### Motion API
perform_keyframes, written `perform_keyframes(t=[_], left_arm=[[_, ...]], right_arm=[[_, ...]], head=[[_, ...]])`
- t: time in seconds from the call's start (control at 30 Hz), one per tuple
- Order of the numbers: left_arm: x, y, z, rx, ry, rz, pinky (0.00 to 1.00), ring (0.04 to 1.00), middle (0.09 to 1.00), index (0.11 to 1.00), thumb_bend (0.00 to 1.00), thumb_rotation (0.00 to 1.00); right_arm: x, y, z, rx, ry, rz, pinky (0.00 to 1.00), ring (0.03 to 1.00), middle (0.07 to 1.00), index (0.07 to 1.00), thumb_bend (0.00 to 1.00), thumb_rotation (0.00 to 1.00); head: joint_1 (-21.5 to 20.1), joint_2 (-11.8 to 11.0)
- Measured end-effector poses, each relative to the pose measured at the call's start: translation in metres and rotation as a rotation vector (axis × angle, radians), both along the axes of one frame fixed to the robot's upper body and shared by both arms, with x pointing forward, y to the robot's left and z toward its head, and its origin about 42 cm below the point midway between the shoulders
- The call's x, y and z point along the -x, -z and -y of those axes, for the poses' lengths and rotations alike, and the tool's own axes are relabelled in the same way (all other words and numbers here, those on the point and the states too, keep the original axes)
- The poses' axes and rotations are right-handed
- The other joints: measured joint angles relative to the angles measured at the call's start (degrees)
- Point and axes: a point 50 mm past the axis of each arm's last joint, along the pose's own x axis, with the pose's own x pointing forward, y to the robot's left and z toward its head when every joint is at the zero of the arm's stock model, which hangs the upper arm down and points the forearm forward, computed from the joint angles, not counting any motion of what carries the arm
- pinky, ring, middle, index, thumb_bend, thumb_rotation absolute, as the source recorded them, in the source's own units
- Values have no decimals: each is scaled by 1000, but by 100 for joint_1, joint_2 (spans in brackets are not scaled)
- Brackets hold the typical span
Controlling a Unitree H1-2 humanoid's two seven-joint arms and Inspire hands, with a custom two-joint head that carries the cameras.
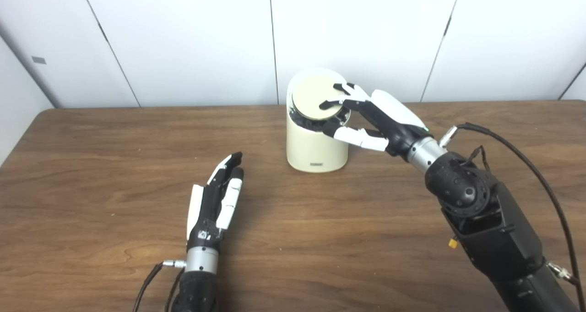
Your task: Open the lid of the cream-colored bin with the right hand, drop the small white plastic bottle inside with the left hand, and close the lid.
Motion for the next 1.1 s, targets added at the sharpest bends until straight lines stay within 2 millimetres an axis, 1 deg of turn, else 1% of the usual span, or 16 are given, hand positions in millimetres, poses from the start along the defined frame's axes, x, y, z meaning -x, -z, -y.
perform_keyframes(t=[0.27, 0.4, 0.5, 0.6, 0.97, 1.1], left_arm=[[0, 0, 0, 0, 0, 0, 798, 857, 879, 878, 572, 994], [0, 0, 0, 0, 0, 0, 802, 861, 876, 879, 568, 995], [0, 0, 0, 0, 0, 0, 802, 861, 879, 881, 578, 995], [0, 0, 0, 0, -1, 0, 800, 850, 876, 879, 573, 996], [0, 0, 0, 0, -1, 1, 797, 851, 870, 873, 566, 1000], [0, 0, 0, 0, -1, 1, 794, 855, 873, 873, 583, 1000]], right_arm=[[1, 0, -2, 31, -4, 5, 954, 1000, 1000, 802, 651, 1000], [2, 0, -4, 47, -3, 13, 926, 1000, 1000, 801, 663, 1000], [3, 1, -5, 71, 0, 24, 983, 1000, 1000, 804, 667, 1000], [4, 1, -7, 94, 3, 38, 999, 1000, 1000, 805, 654, 1000], [9, -1, -12, 151, -1, 73, 1000, 1000, 1000, 804, 612, 991], [9, -1, -13, 159, 0, 78, 1000, 1000, 1000, 797, 601, 991]], head=[[0, 26], [0, 26], [0, 26], [0, 35], [17, 62], [18, 79]])
